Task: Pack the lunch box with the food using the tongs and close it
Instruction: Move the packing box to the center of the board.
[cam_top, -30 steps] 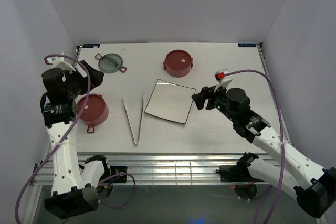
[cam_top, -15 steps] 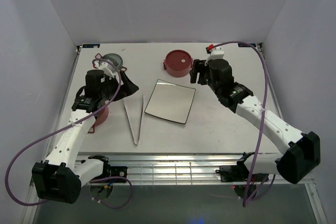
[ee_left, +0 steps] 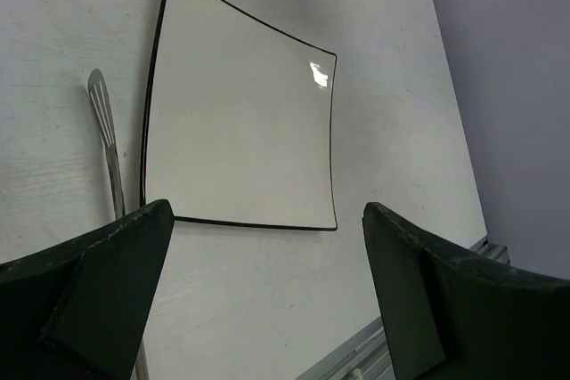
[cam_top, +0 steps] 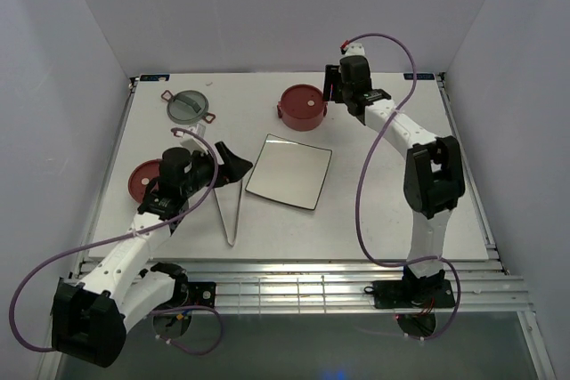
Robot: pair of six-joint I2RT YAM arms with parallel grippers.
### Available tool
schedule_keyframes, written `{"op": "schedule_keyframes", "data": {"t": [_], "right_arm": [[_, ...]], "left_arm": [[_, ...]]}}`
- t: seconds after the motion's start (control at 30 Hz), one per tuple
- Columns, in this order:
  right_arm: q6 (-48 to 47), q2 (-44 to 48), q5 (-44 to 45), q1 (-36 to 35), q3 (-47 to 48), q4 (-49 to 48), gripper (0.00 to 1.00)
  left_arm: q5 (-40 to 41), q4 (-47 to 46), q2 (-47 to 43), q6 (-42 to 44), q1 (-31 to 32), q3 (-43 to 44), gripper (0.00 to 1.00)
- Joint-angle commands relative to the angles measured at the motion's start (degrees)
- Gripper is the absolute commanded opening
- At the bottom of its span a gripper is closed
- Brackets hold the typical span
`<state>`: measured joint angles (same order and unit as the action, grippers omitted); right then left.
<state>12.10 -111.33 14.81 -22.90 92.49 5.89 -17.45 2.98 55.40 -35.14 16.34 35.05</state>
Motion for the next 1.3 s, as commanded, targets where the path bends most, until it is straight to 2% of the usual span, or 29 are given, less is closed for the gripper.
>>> {"op": "schedule_keyframes", "data": {"t": [0.0,0.03,0.1,0.3,0.5,0.6,0.73,0.9,1.0,1.03,1.13,1.27], "right_arm": [[2.0,-10.3,-3.9,1.1,14.2,-1.4,0.68],[2.7,-15.2,-4.7,1.4,17.3,0.1,0.67],[3.2,-19.2,-5.0,1.6,24.4,1.1,0.66],[3.9,-26.7,-6.2,2.4,29.7,-1.2,0.62],[1.5,-27.1,-1.4,2.6,27.1,-2.2,0.59],[0.9,-26.9,-3.7,2.8,26.3,-2.2,0.53],[-0.1,-25.6,-4.3,2.9,24.0,-2.3,0.41],[-0.9,-24.6,-7.3,4.0,20.4,-2.9,0.39],[-1.5,-24.1,-8.9,4.8,19.3,-3.3,0.3],[-1.7,-23.4,-9.0,5.1,18.7,-3.2,0.2],[-2.7,-20.4,-9.8,7.0,15.9,-3.1,0.08],[-5.6,-14.5,-12.9,11.8,9.5,-2.7,0.08]], "left_arm": [[2.1,-11.3,-4.3,-3.3,1.4,-5.5,0.98],[7.6,-11.7,-4.2,-0.8,3.8,-6.7,0.98],[9.8,-11.8,-1.6,0.6,4.5,-7.0,0.98],[4.4,-11.2,4.3,0.8,5.7,-5.0,0.98],[5.8,-11.2,1.4,1.4,8.5,-6.4,0.98],[7.6,-10.9,0.1,2.0,9.7,-6.7,0.98],[8.0,-10.9,-0.2,2.3,10.4,-6.7,0.98],[9.5,-10.9,2.9,3.4,10.6,-6.6,0.98],[8.8,-10.6,4.0,3.8,10.7,-5.9,0.98],[9.0,-10.5,3.9,3.9,10.8,-6.0,0.98],[10.0,-10.5,2.4,4.2,11.2,-6.5,0.98],[11.1,-10.5,1.6,4.5,11.4,-7.0,0.98]]}}
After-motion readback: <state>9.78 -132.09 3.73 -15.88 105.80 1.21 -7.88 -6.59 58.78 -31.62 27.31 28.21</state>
